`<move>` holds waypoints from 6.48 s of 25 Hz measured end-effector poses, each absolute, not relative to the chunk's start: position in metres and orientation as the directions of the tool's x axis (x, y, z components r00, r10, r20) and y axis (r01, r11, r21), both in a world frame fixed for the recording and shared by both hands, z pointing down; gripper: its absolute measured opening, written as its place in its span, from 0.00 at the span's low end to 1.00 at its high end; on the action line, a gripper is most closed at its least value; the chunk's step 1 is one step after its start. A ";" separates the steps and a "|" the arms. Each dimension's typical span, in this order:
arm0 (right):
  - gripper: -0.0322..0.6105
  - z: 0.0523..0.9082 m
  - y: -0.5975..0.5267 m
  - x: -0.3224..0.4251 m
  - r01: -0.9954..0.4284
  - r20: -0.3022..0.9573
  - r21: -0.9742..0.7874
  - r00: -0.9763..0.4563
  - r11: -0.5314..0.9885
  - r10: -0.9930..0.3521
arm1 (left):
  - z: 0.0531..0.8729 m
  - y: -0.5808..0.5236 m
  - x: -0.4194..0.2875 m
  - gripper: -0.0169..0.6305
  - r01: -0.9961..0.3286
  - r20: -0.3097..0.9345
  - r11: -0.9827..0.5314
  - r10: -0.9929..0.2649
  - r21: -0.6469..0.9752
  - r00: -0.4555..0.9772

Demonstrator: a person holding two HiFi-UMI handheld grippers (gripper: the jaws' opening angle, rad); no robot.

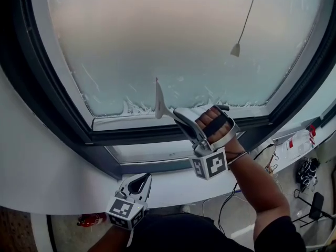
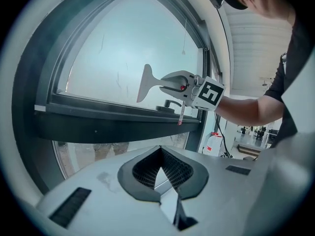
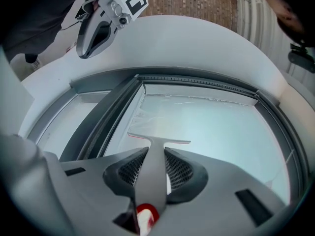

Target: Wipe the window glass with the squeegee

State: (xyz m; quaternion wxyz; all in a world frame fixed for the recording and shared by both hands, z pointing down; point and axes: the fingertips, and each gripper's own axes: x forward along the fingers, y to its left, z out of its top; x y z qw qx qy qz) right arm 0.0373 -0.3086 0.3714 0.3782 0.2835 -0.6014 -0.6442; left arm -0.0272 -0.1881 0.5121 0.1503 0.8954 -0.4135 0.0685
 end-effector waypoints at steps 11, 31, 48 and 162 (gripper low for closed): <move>0.19 0.365 -0.313 0.095 0.174 0.085 0.985 -0.498 -0.004 -0.863 | 0.506 -0.189 0.000 0.03 -0.742 0.239 -0.643 -0.703 0.191 0.670; 0.19 0.362 -0.316 0.156 0.265 0.102 0.964 -0.427 -0.017 -0.898 | 0.509 -0.187 0.014 0.03 -0.725 0.230 -0.662 -0.688 0.191 0.689; 0.19 0.366 -0.317 0.155 0.223 0.070 0.975 -0.356 -0.012 -0.932 | 0.506 -0.187 -0.013 0.03 -0.736 0.243 -0.651 -0.695 0.188 0.676; 0.19 0.220 -0.319 0.155 0.182 0.076 0.983 -0.557 -0.032 -0.827 | 0.506 -0.168 0.054 0.03 -0.746 0.226 -0.643 -0.711 0.174 0.666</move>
